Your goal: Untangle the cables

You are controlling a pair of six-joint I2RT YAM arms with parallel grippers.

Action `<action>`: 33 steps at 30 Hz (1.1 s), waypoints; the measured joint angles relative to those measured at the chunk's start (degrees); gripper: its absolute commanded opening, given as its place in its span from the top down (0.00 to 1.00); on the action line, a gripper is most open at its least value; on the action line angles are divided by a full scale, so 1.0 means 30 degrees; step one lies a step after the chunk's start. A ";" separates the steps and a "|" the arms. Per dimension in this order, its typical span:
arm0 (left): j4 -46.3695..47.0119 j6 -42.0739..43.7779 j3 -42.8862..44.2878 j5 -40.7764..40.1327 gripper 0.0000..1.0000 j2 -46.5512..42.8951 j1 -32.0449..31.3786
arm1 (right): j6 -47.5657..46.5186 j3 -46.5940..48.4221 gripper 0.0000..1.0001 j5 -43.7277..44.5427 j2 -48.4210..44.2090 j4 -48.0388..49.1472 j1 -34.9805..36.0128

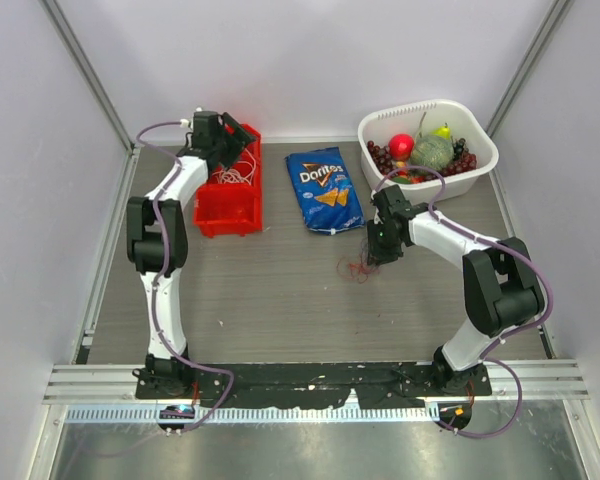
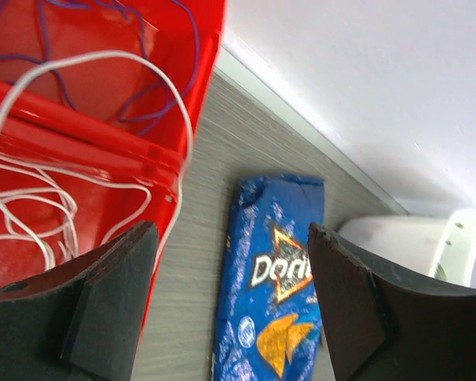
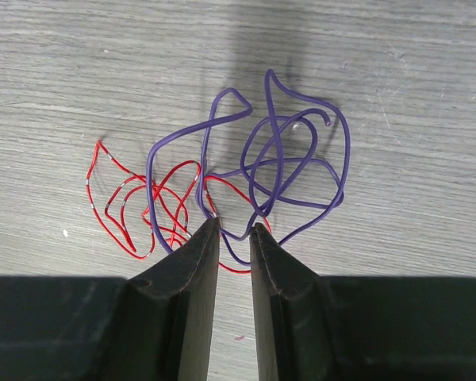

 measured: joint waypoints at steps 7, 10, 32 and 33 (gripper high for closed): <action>-0.2025 0.0386 0.2579 -0.3053 0.37 0.1814 -0.0168 | -0.0066 0.0000 0.72 0.0335 -0.0015 -0.0007 0.0000; -0.3541 0.0503 0.4350 -0.4554 0.43 0.2725 -0.0277 | -0.0109 0.0000 0.72 0.0466 -0.0015 -0.0044 0.0000; -0.2047 0.1020 0.4991 -0.7519 0.56 0.3155 -0.1086 | -0.0204 -0.0007 0.72 0.0954 -0.0022 -0.0189 0.0015; -0.2047 0.0838 0.5217 -0.7563 0.56 0.3330 -0.1049 | -0.0204 -0.0007 0.72 0.0976 -0.0022 -0.0189 0.0015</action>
